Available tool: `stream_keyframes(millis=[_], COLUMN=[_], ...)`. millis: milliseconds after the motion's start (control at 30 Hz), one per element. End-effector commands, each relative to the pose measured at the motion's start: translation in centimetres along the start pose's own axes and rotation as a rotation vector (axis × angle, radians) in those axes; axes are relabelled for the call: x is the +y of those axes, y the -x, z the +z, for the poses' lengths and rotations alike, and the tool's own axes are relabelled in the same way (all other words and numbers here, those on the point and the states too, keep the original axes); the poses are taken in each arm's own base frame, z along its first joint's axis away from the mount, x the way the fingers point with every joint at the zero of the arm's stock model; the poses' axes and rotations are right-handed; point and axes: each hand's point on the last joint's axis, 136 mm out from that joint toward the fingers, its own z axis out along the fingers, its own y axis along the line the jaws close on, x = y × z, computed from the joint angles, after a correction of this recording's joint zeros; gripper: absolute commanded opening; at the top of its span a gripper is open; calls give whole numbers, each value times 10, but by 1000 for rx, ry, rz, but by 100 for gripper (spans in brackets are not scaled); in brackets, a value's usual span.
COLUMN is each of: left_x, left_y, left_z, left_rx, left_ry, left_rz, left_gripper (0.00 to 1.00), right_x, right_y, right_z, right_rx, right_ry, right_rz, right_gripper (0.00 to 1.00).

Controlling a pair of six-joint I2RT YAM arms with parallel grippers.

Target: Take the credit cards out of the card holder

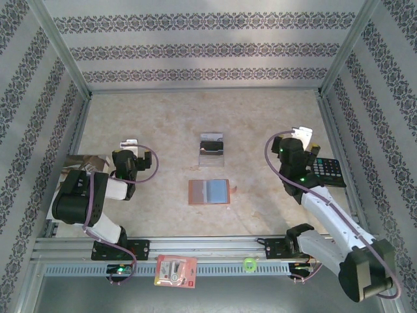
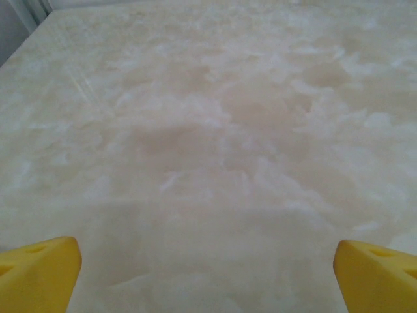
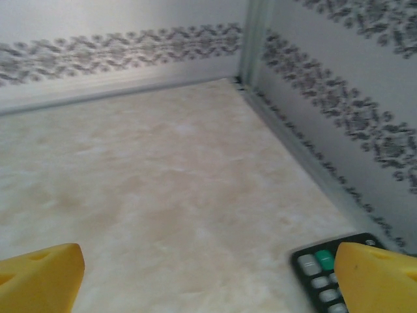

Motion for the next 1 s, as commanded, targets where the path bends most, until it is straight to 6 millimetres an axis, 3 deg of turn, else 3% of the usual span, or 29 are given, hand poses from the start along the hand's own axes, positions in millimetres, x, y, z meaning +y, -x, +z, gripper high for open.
stream_keyframes(millis=[0,133,233,333,400,433,500,633,667,700,967], left_x=[14,13,2,-3,-4,-4,-4,-3,-4,-4,-4], left_y=[28,27,29,30,29,29,29,30,29,29,30], left_z=[1,1,0,2,3,2,3,3,3,3,3], left_rx=[-112,-105,-121,-114,-103,-107,-105,-107,-105,-107,-107], left_ry=[57,51,-11,-38,-41,-40,-40,-39,-40,-40,-40], left_rz=[-69,-62,-36,-19,-21,-20,-19,-20,-20,-19,-20], left_gripper=[99,99,99,99,99,99,99,99,99,99,99], right_x=[-5,-14,-3,9,15,20,37,39,42,44,30], right_y=[-7,-29,-49,-44,-56,-50,-52,-58,-68,-60,-62], right_z=[21,48,71,81,92,95,95,90,89,89,91], right_rx=[-72,-85,-36,-51,-17,-57,-26,-40,-37,-123,-85], right_ry=[43,55,74,123,151,160,217,259,292,300,233], right_rz=[-31,52,8,4,-2,-7,-67,-63,-66,-46,-18], right_gripper=[98,98,98,98,98,98,98,98,98,98,98])
